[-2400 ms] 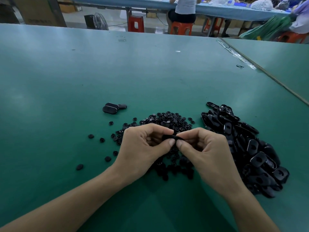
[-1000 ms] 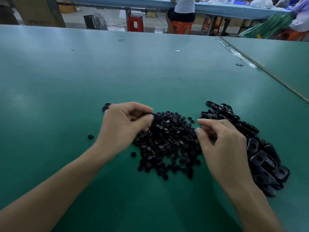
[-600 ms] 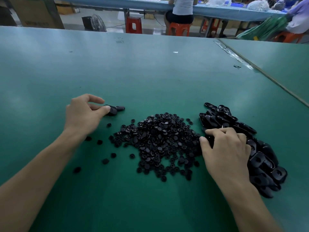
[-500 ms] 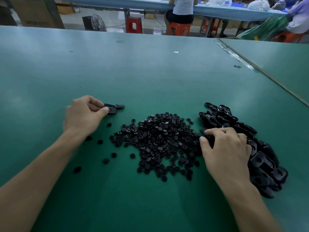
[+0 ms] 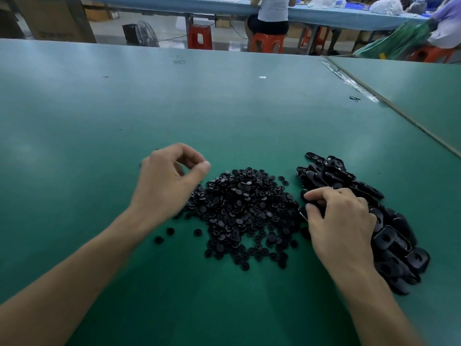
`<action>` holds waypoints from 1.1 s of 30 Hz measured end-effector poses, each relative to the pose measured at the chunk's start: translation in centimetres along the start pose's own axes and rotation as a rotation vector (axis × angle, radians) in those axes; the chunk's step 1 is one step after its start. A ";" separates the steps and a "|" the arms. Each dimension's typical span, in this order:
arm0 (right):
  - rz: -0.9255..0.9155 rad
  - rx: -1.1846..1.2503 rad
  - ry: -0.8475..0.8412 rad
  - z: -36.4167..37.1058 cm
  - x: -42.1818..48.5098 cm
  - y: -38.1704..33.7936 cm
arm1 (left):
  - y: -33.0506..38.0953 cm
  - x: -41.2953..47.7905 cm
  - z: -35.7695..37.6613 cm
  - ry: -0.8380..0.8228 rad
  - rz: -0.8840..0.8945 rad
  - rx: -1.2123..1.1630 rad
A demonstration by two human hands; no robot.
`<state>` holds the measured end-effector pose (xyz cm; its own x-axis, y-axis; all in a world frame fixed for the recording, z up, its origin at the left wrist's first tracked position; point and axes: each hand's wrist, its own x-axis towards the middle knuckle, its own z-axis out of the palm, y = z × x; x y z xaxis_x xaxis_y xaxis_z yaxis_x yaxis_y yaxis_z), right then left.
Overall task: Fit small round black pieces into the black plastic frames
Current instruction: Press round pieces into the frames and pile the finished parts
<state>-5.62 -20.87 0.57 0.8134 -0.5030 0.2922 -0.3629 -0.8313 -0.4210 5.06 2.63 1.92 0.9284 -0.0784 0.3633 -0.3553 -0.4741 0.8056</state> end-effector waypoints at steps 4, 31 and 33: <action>-0.019 0.061 0.026 0.0 0.0 0.0 | 2.4 -2.9 1.9 -0.167 -0.041 -0.327; -0.161 0.949 -0.285 0.6 -1.9 -2.8 | 2.1 -5.6 3.8 -0.265 -0.105 -0.633; -0.154 0.971 -0.273 0.6 -1.9 -2.8 | 1.9 -5.6 3.9 -0.263 -0.111 -0.657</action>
<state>-5.88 -17.48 0.70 0.9401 -0.2345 0.2476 0.1813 -0.2710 -0.9453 -0.37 -1.32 -0.38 0.9290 -0.3082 0.2051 -0.1729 0.1286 0.9765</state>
